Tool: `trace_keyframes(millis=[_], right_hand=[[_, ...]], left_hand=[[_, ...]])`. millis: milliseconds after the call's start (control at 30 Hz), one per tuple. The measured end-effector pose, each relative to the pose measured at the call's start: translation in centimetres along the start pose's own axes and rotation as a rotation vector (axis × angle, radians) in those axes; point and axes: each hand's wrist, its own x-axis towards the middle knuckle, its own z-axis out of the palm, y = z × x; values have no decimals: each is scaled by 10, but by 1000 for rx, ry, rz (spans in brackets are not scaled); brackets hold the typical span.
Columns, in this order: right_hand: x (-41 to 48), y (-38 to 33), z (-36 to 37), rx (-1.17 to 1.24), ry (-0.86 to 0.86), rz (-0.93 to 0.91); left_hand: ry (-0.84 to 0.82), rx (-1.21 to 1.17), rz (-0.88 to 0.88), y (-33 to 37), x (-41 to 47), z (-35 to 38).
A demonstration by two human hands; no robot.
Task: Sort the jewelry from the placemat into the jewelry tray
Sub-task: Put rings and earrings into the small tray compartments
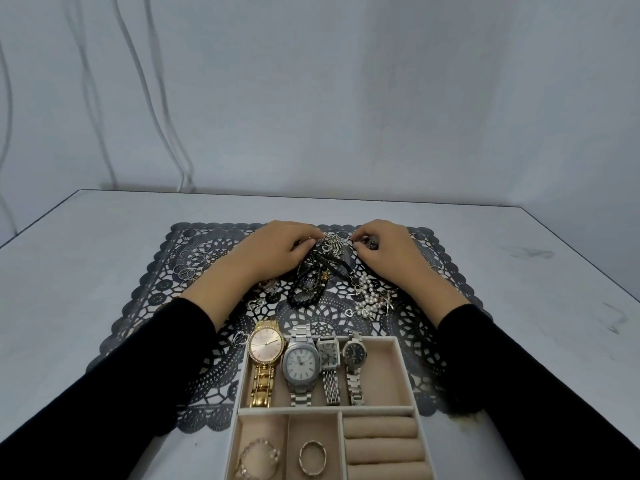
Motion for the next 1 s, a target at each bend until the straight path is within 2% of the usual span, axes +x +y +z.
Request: trace_keyframes(millis=[567, 1000], right_hand=[[0, -1, -5, 175, 142, -13], [0, 0, -4, 320, 199, 42]], left_hand=[[177, -122, 54, -5, 4, 0], [390, -488, -118, 3, 3, -6]])
